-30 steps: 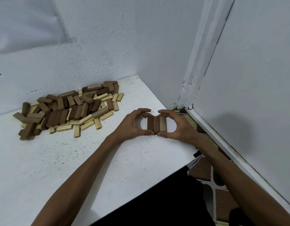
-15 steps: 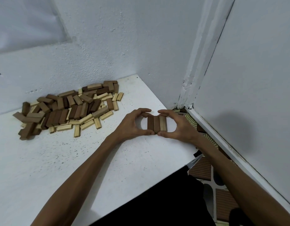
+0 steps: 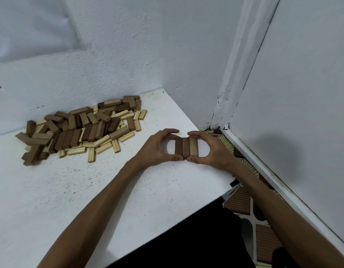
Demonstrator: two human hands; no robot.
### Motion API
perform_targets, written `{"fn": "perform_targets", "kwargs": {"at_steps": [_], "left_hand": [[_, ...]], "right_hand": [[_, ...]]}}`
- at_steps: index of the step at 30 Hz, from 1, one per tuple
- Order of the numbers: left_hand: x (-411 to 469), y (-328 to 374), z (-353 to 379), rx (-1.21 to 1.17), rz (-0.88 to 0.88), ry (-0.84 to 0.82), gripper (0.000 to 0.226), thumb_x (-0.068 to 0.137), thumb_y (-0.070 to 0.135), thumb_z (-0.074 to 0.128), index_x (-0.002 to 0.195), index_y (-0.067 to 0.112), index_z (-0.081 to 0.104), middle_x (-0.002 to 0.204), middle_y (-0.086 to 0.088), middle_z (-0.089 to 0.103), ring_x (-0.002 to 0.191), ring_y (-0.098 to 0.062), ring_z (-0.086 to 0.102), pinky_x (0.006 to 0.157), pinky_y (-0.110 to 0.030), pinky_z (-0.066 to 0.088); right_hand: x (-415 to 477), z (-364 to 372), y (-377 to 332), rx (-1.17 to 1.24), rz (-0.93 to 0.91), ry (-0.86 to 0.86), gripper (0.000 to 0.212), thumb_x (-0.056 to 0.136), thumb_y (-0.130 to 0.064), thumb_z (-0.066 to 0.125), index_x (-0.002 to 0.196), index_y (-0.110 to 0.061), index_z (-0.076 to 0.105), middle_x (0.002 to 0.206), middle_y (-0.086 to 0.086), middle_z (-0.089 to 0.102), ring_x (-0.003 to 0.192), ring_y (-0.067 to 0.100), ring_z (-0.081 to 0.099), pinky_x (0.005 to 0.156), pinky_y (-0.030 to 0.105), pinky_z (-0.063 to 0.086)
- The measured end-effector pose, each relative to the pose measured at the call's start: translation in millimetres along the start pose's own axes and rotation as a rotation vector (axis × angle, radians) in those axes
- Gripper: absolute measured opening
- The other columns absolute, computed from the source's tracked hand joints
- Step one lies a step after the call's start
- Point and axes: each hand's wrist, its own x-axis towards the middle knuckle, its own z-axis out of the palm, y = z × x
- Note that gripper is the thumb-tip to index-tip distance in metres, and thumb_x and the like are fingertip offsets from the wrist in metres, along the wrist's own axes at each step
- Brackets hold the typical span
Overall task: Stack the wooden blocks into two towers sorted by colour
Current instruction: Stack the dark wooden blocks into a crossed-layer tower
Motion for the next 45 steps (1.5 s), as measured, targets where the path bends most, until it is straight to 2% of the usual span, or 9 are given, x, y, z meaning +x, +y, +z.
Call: {"fn": "perform_targets", "kwargs": {"at_steps": [8, 24, 32, 45], "left_hand": [[-0.1, 0.8, -0.9, 0.001, -0.001, -0.025, 0.098, 0.061, 0.044, 0.1, 0.144, 0.032, 0.048, 0.128, 0.017, 0.069, 0.127, -0.002, 0.058, 0.111, -0.038, 0.046], [0.0, -2.6, -1.1, 0.003, 0.018, 0.005, 0.091, 0.062, 0.042, 0.1, 0.14, 0.032, 0.053, 0.124, 0.016, 0.071, 0.124, -0.003, 0.061, 0.108, -0.037, 0.047], [-0.8, -3.5, -1.3, 0.015, 0.035, 0.014, 0.09, 0.062, 0.042, 0.1, 0.138, 0.032, 0.054, 0.123, 0.014, 0.072, 0.123, -0.004, 0.063, 0.107, -0.041, 0.049], [-1.0, -3.0, -2.1, 0.049, 0.017, -0.023, 0.095, 0.062, 0.047, 0.099, 0.141, 0.034, 0.049, 0.127, 0.016, 0.069, 0.126, -0.005, 0.059, 0.109, -0.042, 0.047]], "right_hand": [[1.0, -0.1, 0.5, 0.006, -0.001, -0.036, 0.09, 0.072, -0.042, 0.094, 0.148, -0.031, 0.048, 0.136, -0.013, 0.06, 0.134, 0.01, 0.054, 0.113, 0.038, 0.044], [0.9, 1.4, -2.6, 0.001, 0.005, -0.012, 0.084, 0.073, -0.039, 0.094, 0.145, -0.028, 0.054, 0.138, -0.013, 0.061, 0.132, 0.004, 0.055, 0.113, 0.031, 0.045], [0.5, 0.4, -4.4, -0.013, 0.012, -0.015, 0.082, 0.073, -0.039, 0.094, 0.145, -0.03, 0.054, 0.138, -0.015, 0.061, 0.132, 0.004, 0.055, 0.112, 0.03, 0.045], [-0.9, 0.3, -4.3, -0.018, 0.045, -0.031, 0.093, 0.07, -0.043, 0.095, 0.149, -0.028, 0.046, 0.136, -0.016, 0.062, 0.134, 0.009, 0.055, 0.114, 0.042, 0.045]]}}
